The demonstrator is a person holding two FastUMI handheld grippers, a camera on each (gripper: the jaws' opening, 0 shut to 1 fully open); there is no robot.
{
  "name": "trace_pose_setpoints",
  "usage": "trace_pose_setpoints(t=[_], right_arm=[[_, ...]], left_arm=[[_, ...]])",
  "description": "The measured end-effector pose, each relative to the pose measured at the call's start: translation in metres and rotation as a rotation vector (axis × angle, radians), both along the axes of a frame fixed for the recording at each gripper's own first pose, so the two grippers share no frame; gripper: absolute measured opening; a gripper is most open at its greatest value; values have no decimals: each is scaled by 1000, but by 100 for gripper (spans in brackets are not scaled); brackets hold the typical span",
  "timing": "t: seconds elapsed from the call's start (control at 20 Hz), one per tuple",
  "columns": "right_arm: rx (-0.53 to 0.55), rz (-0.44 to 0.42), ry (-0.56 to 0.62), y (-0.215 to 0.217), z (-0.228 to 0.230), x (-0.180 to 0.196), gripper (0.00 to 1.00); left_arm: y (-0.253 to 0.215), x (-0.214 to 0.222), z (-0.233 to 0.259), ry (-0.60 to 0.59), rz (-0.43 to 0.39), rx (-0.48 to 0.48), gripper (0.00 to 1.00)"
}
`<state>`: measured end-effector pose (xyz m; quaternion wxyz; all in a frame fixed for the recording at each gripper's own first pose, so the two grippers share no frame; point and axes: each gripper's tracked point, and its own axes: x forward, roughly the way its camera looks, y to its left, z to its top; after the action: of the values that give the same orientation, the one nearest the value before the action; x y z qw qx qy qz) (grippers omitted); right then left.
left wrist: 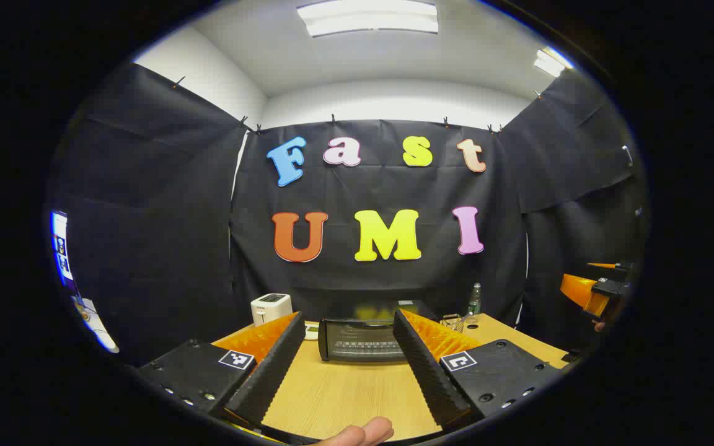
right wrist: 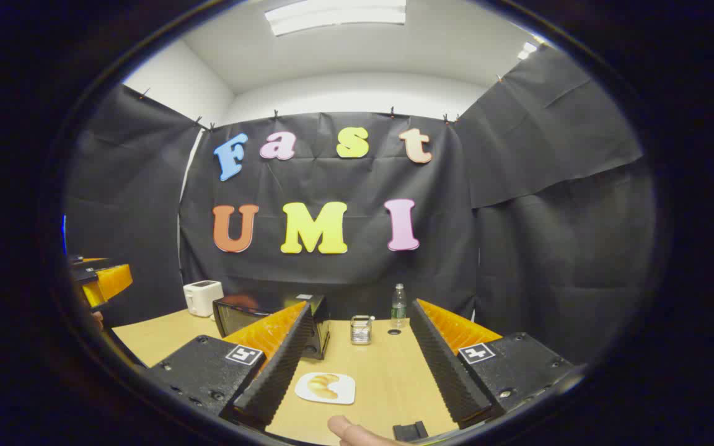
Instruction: Open the electric oven with the left hand, put the food in, and close the electric oven.
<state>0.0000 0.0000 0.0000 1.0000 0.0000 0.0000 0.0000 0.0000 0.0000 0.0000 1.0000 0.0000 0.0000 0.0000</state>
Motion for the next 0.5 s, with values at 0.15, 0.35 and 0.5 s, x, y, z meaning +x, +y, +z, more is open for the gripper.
trace_pose_setpoints(t=[0.15,0.35,0.5], right_arm=[[10,-39,5,-15,5,-2,99],[37,-56,14,-26,16,-5,99],[37,-78,13,-37,17,-4,99]], left_arm=[[-10,5,2,12,-20,-9,93],[-20,14,4,42,-56,-25,94],[-25,20,3,61,-65,-13,94]])
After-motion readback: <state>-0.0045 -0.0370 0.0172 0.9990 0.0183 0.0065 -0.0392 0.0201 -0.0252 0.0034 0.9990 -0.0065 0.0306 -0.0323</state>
